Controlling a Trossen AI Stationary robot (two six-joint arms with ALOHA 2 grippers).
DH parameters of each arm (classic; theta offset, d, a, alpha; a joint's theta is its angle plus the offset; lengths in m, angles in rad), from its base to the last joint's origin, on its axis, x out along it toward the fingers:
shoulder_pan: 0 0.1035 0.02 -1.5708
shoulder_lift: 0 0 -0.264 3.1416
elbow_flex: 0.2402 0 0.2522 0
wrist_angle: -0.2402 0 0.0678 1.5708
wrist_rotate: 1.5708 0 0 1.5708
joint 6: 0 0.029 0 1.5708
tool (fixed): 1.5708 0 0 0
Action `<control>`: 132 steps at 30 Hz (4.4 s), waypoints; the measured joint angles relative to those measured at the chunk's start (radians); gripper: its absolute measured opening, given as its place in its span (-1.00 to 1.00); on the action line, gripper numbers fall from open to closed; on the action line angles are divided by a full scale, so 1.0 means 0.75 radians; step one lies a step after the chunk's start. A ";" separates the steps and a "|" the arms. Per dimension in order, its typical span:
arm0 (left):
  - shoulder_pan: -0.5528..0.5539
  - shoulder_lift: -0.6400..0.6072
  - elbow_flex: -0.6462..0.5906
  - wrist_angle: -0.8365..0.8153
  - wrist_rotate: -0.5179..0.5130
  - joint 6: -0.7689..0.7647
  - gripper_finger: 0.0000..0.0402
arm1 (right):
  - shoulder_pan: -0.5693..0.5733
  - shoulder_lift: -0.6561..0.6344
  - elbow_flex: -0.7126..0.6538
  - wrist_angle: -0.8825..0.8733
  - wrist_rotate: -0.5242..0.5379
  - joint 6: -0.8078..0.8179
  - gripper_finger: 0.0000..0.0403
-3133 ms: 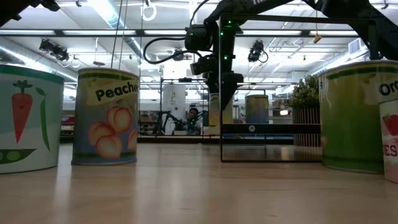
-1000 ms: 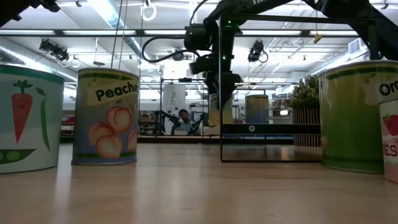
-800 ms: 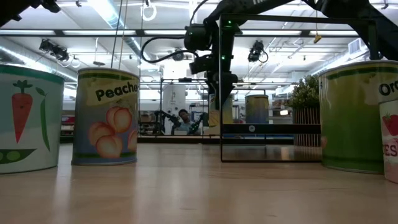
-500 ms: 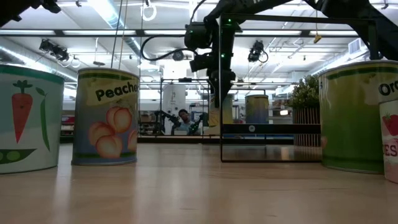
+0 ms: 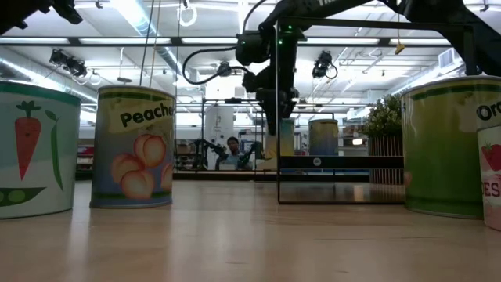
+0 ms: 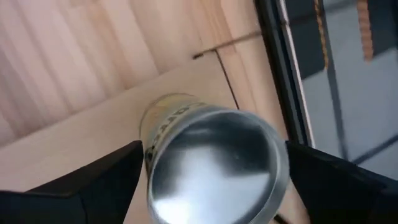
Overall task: Pick and place cans onto a shelf
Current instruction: Put the canned carrots on the shelf, then adjust the canned peaches on the shelf, then put the canned oranges on the shelf
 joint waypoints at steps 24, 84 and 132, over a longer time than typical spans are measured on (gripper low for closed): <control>0.000 0.000 0.000 -0.020 0.000 -0.056 -0.26 | -0.044 -0.044 0.080 -0.245 -0.085 0.255 0.96; 0.000 0.000 0.000 -0.029 0.000 -0.174 -0.26 | -0.143 -0.777 -1.092 0.489 -0.044 -0.343 0.91; 0.000 0.000 0.000 0.079 0.000 0.329 -0.26 | 1.259 -1.026 -1.207 1.141 -0.115 0.900 0.83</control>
